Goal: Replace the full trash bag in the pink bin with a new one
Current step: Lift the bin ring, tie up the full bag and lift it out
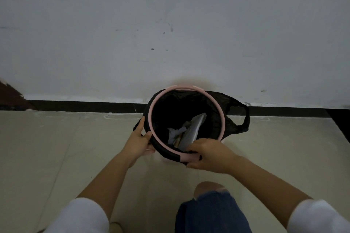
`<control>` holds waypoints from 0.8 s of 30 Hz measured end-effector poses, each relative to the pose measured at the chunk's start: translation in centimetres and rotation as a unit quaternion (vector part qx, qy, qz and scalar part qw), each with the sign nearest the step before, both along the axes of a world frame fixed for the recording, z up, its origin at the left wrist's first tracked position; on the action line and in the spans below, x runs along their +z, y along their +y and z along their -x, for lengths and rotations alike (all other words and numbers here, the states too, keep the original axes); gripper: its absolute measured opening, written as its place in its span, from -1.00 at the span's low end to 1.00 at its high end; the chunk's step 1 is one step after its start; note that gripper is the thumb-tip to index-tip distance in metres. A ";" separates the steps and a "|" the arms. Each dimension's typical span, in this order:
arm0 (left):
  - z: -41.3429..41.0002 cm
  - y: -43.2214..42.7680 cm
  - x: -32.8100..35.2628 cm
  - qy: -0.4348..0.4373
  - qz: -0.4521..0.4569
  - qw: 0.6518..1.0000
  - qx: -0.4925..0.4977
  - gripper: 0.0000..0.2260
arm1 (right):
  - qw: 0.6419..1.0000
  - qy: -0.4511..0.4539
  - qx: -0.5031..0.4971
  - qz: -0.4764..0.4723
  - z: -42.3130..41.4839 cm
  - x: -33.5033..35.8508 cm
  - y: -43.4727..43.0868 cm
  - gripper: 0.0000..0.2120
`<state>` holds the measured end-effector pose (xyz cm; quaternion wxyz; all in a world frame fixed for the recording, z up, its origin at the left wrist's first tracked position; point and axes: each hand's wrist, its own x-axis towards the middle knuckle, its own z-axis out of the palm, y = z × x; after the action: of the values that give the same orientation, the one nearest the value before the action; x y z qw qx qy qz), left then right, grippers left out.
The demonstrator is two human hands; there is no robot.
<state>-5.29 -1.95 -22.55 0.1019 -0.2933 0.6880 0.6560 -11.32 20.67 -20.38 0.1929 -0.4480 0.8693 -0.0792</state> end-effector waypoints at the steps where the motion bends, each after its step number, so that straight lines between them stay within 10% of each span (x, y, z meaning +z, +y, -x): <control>1: 0.0 0.0 0.0 0.000 0.002 1.000 0.001 -0.46 | 1.000 -0.002 0.007 -0.008 -0.4 -0.3 -0.2 -0.66; 13: 0.2 0.0 -0.5 -0.009 0.009 1.000 0.000 -0.44 | 0.995 0.016 0.011 0.096 -0.1 2.2 0.1 -0.86; 19: 1.6 -0.5 -1.6 0.043 0.348 0.928 -0.127 -0.42 | 0.925 0.227 -0.041 0.303 3.9 7.9 -0.6 -0.74; 24: 2.2 -0.1 -2.0 0.077 0.407 0.893 -0.177 -0.60 | 0.853 0.372 -0.123 0.345 10.7 11.5 -4.2 -0.78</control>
<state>-7.45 -2.05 -24.54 0.0354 -0.1311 0.9409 0.3103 -22.06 16.51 -8.86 -0.3235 -0.3716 0.8407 -0.2246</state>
